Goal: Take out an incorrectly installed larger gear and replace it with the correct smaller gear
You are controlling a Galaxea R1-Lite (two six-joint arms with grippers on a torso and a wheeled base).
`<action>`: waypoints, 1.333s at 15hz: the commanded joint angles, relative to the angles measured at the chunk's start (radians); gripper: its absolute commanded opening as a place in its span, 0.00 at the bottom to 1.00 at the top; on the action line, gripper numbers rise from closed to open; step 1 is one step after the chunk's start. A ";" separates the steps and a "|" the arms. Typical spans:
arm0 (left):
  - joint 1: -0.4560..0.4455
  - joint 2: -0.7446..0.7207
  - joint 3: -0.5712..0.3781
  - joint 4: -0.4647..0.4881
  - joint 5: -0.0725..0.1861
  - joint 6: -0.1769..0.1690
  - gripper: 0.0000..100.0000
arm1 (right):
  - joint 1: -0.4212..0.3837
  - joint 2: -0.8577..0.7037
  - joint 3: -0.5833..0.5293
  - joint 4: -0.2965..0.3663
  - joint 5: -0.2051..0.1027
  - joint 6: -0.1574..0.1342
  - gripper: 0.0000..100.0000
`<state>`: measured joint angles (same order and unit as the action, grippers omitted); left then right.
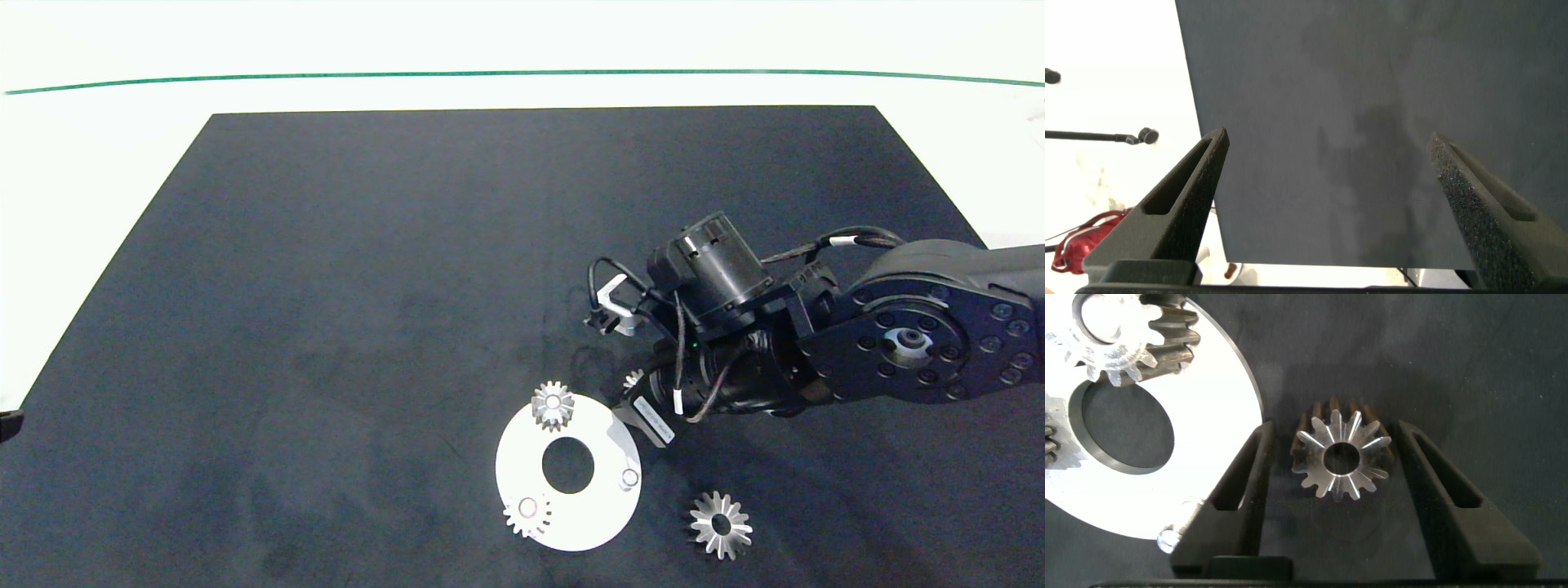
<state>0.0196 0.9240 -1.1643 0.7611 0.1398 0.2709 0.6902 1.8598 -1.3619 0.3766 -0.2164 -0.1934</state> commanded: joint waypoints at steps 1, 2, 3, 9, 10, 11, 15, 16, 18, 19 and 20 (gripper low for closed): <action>0.000 -0.001 0.000 0.004 0.001 0.002 1.00 | 0.000 0.001 0.000 0.002 -0.003 -0.001 0.52; 0.000 -0.001 0.000 0.003 0.001 0.002 1.00 | -0.001 0.001 -0.002 0.002 -0.003 -0.001 0.50; 0.000 -0.001 0.000 0.004 0.001 0.002 1.00 | -0.001 0.001 -0.002 0.002 -0.003 -0.001 0.49; 0.000 -0.001 0.001 0.003 0.001 0.002 1.00 | -0.006 0.001 0.003 0.002 -0.003 -0.003 0.37; 0.000 -0.001 0.001 0.003 0.001 0.002 1.00 | -0.006 0.001 0.004 0.002 -0.003 -0.003 0.34; 0.000 -0.001 0.001 0.003 0.001 0.002 1.00 | -0.006 -0.001 0.006 0.002 -0.003 -0.003 0.32; 0.000 -0.001 0.006 0.003 0.001 0.002 1.00 | 0.000 -0.054 0.030 0.008 -0.005 -0.011 0.25; 0.000 -0.001 0.006 0.001 0.001 0.002 1.00 | 0.000 -0.063 0.040 0.007 -0.005 -0.012 0.25; -0.001 -0.001 0.008 0.003 0.001 0.002 1.00 | 0.025 -0.100 0.064 0.008 -0.008 -0.012 0.25; -0.001 -0.001 0.008 0.003 0.001 0.002 1.00 | 0.035 -0.114 0.078 0.010 -0.008 -0.012 0.25; -0.012 -0.001 0.008 0.003 0.001 0.002 1.00 | 0.055 -0.123 0.093 0.010 -0.008 -0.012 0.25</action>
<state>0.0128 0.9240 -1.1568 0.7596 0.1400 0.2713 0.7298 1.7651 -1.2830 0.3847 -0.2228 -0.2038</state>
